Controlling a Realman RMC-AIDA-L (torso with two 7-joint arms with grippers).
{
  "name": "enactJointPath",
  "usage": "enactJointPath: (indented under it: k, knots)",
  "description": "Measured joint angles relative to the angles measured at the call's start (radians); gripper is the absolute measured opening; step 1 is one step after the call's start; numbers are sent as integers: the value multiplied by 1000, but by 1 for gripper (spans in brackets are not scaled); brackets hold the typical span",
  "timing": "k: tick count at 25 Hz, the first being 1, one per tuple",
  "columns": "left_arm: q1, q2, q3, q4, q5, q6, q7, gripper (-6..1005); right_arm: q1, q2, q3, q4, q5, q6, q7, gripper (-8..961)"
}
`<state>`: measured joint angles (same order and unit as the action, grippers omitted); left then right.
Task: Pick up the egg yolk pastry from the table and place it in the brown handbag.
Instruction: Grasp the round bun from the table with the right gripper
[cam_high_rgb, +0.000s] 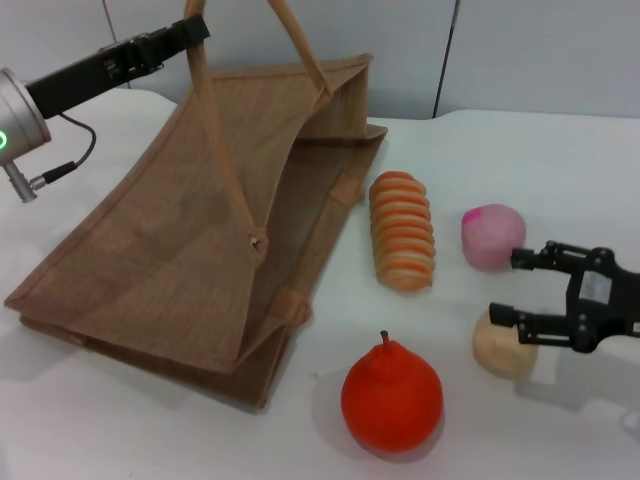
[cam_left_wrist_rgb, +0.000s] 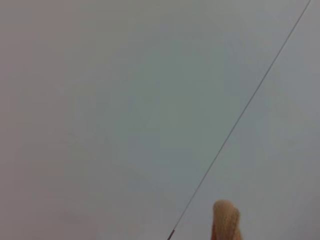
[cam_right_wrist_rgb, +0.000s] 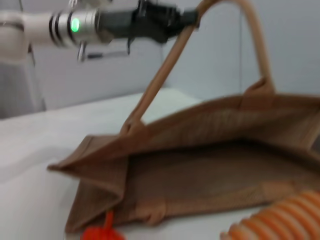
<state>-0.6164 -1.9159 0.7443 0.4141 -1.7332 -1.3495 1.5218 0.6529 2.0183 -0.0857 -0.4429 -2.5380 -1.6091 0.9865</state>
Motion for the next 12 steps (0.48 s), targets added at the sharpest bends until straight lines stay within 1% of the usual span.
enactJointPath:
  k: [4, 8, 12]
  knots:
    - [-3, 0, 0, 0, 0, 0, 0, 121, 24, 1, 0, 6, -81, 40, 50, 828]
    - [-5, 0, 0, 0, 1, 0, -1, 121, 58, 5, -1, 19, -168, 118, 122, 829]
    - [-5, 0, 0, 0, 1, 0, -2, 121, 72, 6, -2, 46, -192, 173, 146, 827]
